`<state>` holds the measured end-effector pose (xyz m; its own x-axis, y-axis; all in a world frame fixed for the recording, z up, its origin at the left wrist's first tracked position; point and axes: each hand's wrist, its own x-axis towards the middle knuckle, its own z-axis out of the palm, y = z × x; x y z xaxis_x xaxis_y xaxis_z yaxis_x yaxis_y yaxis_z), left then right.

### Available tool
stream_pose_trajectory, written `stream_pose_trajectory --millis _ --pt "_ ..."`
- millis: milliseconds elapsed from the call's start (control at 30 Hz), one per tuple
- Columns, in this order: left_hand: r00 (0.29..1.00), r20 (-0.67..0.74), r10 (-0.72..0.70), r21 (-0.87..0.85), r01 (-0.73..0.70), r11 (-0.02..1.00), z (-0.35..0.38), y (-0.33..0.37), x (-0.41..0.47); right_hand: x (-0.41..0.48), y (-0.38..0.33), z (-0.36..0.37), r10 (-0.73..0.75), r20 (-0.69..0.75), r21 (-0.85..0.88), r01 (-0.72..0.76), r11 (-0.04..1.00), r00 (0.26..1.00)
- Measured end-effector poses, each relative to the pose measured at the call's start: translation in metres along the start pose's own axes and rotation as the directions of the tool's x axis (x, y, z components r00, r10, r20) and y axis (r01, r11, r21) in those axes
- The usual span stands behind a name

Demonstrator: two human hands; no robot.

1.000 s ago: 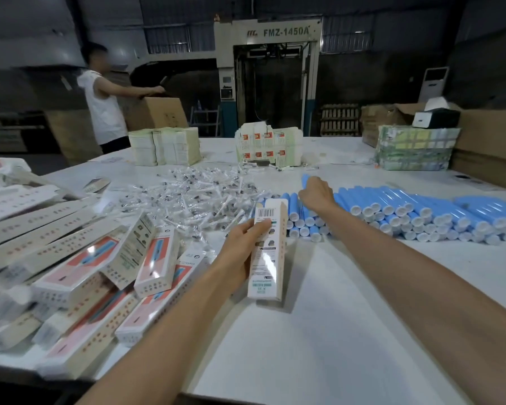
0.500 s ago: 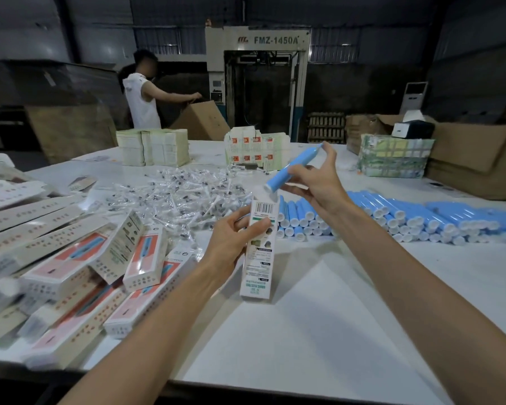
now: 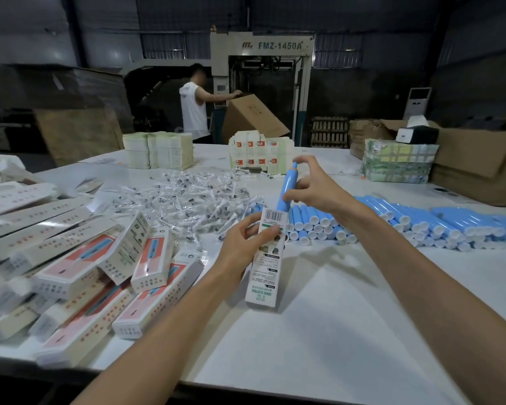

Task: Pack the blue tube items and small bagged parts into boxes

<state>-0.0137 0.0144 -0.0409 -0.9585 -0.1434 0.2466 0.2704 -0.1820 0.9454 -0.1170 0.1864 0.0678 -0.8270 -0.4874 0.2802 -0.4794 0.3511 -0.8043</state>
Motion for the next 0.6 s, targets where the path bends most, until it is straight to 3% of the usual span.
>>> stream_pose_trajectory --millis 167,300,367,433,500,600 --pt "0.998 -0.053 -0.028 -0.023 0.027 0.999 -0.001 -0.002 -0.001 -0.006 0.028 0.018 -0.073 0.088 -0.069 0.079 0.994 0.993" --pt "0.993 -0.116 -0.031 0.014 0.032 0.999 -0.009 -0.003 0.001 0.003 0.043 0.036 -0.077 -0.167 0.094 0.093 0.991 0.983" --pt "0.986 -0.166 0.012 -0.001 -0.012 1.000 -0.018 0.001 0.004 0.012 0.048 0.049 -0.114 -0.235 0.001 0.118 0.993 0.965" --pt "0.968 -0.247 0.051 -0.031 -0.061 0.998 -0.029 0.006 0.008 0.019 0.053 0.069 -0.217 -0.161 -0.204 0.182 0.962 0.963" --pt "0.937 -0.345 0.053 -0.077 -0.085 0.993 -0.041 0.010 0.012 0.028 0.057 0.094 -0.300 0.021 -0.367 0.287 0.885 0.954" --pt "0.905 -0.423 0.048 -0.104 -0.102 0.989 -0.053 0.011 0.015 0.045 0.058 0.129 -0.417 0.231 -0.589 0.467 0.659 0.879"
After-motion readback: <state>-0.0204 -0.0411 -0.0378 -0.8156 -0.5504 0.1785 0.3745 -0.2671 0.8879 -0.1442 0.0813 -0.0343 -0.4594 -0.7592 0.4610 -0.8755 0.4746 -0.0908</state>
